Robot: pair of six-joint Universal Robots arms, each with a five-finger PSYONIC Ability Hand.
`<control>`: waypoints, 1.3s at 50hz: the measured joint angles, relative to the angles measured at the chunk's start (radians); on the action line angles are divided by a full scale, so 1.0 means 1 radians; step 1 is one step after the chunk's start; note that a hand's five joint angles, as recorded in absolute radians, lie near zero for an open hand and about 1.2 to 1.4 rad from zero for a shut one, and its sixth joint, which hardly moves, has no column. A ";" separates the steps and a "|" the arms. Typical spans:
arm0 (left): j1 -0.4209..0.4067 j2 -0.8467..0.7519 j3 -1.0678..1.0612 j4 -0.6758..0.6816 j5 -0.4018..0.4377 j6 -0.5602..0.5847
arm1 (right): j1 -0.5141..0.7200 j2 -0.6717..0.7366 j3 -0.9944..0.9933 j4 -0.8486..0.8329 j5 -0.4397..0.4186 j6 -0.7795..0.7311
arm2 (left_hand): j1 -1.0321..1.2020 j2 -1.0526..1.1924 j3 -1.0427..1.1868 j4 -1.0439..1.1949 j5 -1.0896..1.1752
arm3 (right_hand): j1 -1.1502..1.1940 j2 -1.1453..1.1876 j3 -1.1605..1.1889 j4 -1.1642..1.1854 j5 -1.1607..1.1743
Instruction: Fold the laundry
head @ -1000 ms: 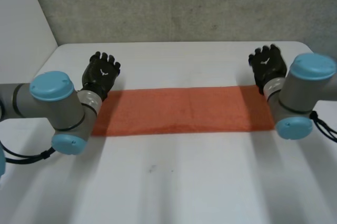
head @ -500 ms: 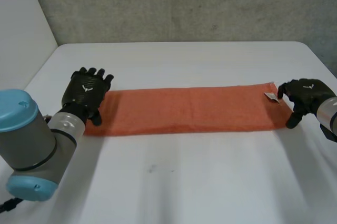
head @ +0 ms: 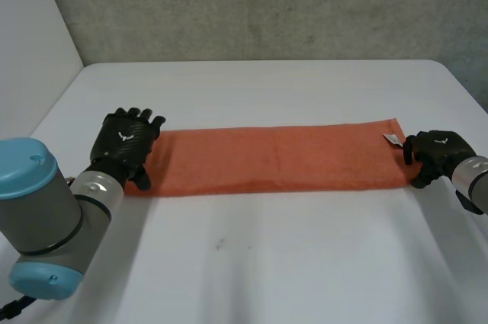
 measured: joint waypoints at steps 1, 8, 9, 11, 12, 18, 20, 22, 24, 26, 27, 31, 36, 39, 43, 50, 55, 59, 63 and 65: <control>0.000 -0.001 -0.001 0.000 0.000 0.000 | 0.000 0.004 -0.004 -0.004 0.000 0.000 | 0.000 0.000 0.000 0.000 0.000 | 0.009 0.009 0.012 0.012 0.012; -0.001 -0.002 -0.003 0.000 0.000 0.000 | -0.003 0.030 -0.024 -0.022 0.005 -0.001 | 0.000 0.000 0.000 0.000 0.000 | 0.016 0.017 0.021 0.022 0.019; -0.001 -0.002 -0.004 0.000 0.000 0.000 | -0.003 0.032 -0.026 -0.022 0.005 -0.001 | 0.000 0.000 0.000 0.000 0.000 | 0.016 0.017 0.021 0.022 0.019; -0.001 -0.002 -0.005 0.000 0.000 0.000 | -0.004 0.039 -0.031 -0.023 0.006 -0.002 | 0.000 0.000 0.000 0.000 0.000 | 0.017 0.017 0.021 0.022 0.019; -0.001 -0.002 -0.005 0.000 0.000 0.000 | -0.005 0.041 -0.032 -0.024 0.006 -0.002 | 0.000 0.000 0.000 0.000 0.000 | 0.017 0.017 0.021 0.022 0.019; -0.001 -0.002 -0.008 0.000 0.000 0.000 | -0.008 0.051 -0.043 -0.023 0.010 -0.010 | 0.000 0.000 0.000 0.000 0.000 | 0.217 0.269 0.257 0.260 0.253; -0.002 -0.001 -0.009 0.000 0.000 0.000 | -0.019 0.053 -0.050 -0.022 0.022 -0.016 | 0.000 0.000 0.000 0.000 0.000 | 0.280 0.386 0.394 0.402 0.379; -0.002 -0.001 -0.009 0.000 -0.001 0.000 | -0.029 0.051 -0.054 -0.022 0.039 -0.019 | 0.000 0.000 0.000 0.000 0.000 | 0.280 0.386 0.395 0.405 0.380; -0.002 0.000 -0.010 0.000 -0.001 0.000 | -0.042 0.046 -0.059 -0.022 0.063 -0.023 | 0.000 0.000 0.000 0.000 0.000 | 0.280 0.386 0.395 0.405 0.380; -0.003 0.001 -0.010 -0.001 -0.001 0.000 | -0.070 0.034 -0.074 -0.020 0.118 -0.043 | 0.000 0.000 0.000 0.000 0.000 | 0.280 0.386 0.395 0.405 0.380; -0.003 0.001 -0.010 -0.001 -0.001 0.000 | -0.070 0.034 -0.074 -0.020 0.118 -0.043 | 0.000 0.000 0.000 0.000 0.000 | 0.280 0.386 0.395 0.405 0.380; -0.003 0.003 -0.012 -0.001 -0.001 0.000 | -0.141 0.018 -0.118 -0.013 0.213 -0.130 | 0.000 0.000 0.000 0.000 0.000 | 0.280 0.386 0.395 0.407 0.380; -0.002 0.006 -0.016 -0.001 -0.002 0.000 | -0.221 0.007 -0.176 -0.009 0.283 -0.282 | 0.000 0.000 0.000 0.000 0.000 | 0.287 0.386 0.395 0.407 0.394; 0.000 0.007 -0.018 -0.001 -0.002 0.000 | -0.224 -0.003 -0.193 -0.011 0.288 -0.313 | 0.000 0.000 0.000 0.000 0.000 | 0.287 0.386 0.395 0.407 0.394; 0.000 0.007 -0.018 -0.001 -0.003 0.000 | -0.176 -0.035 -0.207 -0.019 0.278 -0.278 | 0.000 0.000 0.000 0.000 0.000 | 0.287 0.386 0.395 0.407 0.395; -0.001 0.009 -0.020 -0.001 -0.004 0.000 | 0.147 -0.104 -0.210 -0.052 0.190 -0.111 | 0.000 0.000 0.000 0.000 0.000 | 0.291 0.386 0.395 0.407 0.398; -0.002 0.010 -0.022 -0.001 -0.004 0.000 | 0.338 -0.107 -0.211 -0.077 0.143 -0.081 | 0.000 0.000 0.000 0.000 0.000 | 0.291 0.386 0.396 0.407 0.399; -0.002 0.010 -0.023 -0.001 -0.004 0.000 | 0.571 -0.043 -0.227 -0.129 0.109 -0.079 | 0.000 0.000 0.000 0.000 0.000 | 0.291 0.386 0.396 0.407 0.400; -0.002 0.009 -0.023 -0.001 -0.004 0.000 | 0.715 0.054 -0.248 -0.164 0.106 -0.092 | 0.000 0.000 0.000 0.000 0.000 | 0.291 0.386 0.396 0.407 0.400; -0.002 0.009 -0.023 -0.001 -0.004 0.000 | 0.756 0.092 -0.256 -0.169 0.110 -0.102 | 0.000 0.000 0.000 0.000 0.000 | 0.291 0.386 0.396 0.407 0.400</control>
